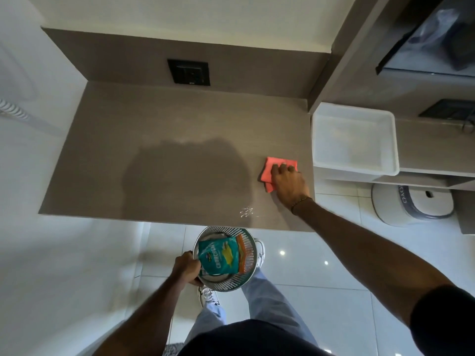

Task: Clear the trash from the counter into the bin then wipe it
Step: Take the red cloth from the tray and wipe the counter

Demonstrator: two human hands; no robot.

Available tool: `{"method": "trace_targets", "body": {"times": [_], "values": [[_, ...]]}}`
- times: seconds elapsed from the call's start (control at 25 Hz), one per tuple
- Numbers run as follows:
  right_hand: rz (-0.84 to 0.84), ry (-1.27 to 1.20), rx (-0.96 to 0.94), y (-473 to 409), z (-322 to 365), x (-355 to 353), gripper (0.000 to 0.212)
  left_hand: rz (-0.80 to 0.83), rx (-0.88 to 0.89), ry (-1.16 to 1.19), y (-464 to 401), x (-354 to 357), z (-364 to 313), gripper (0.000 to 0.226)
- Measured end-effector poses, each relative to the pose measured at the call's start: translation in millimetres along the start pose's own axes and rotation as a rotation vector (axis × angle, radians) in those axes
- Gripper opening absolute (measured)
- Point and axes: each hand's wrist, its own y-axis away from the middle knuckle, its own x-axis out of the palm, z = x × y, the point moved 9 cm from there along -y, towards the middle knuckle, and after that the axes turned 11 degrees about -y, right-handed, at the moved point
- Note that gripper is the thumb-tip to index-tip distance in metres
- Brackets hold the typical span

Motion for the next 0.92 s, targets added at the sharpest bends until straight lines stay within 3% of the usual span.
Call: {"method": "trace_targets", "body": {"times": [0.12, 0.28, 0.44, 0.56, 0.64, 0.72, 0.8, 0.92], "values": [[-0.009, 0.0, 0.02, 36.7, 25.8, 14.1, 0.048, 0.008, 0.024, 0.002, 0.5, -5.7, 4.4, 0.03], [0.109, 0.03, -0.027, 91.4, 89.9, 40.1, 0.054, -0.027, 0.059, -0.027, 5.6, -18.0, 11.3, 0.033], [0.113, -0.026, -0.097, 115.9, 142.7, 35.2, 0.045, -0.007, 0.079, -0.021, 8.6, -25.3, 23.2, 0.032], [0.138, -0.354, -0.155, 121.1, 153.1, 19.1, 0.02, 0.006, 0.093, -0.026, 8.6, -28.2, 33.9, 0.032], [0.199, -0.634, -0.092, 122.4, 145.5, 15.9, 0.02, -0.006, 0.093, -0.026, 9.2, -31.0, 40.4, 0.034], [0.084, -0.712, 0.004, 117.2, 123.7, 5.5, 0.029, -0.011, 0.091, -0.023, 11.1, -32.5, 46.8, 0.036], [-0.133, -0.754, 0.168, 109.5, 83.3, -10.8, 0.032, -0.016, 0.096, -0.02, 12.4, -34.3, 50.9, 0.035], [-0.278, -0.69, 0.433, 102.8, 27.4, -20.4, 0.022, -0.021, 0.093, -0.024, 13.1, -36.3, 57.4, 0.034]]}}
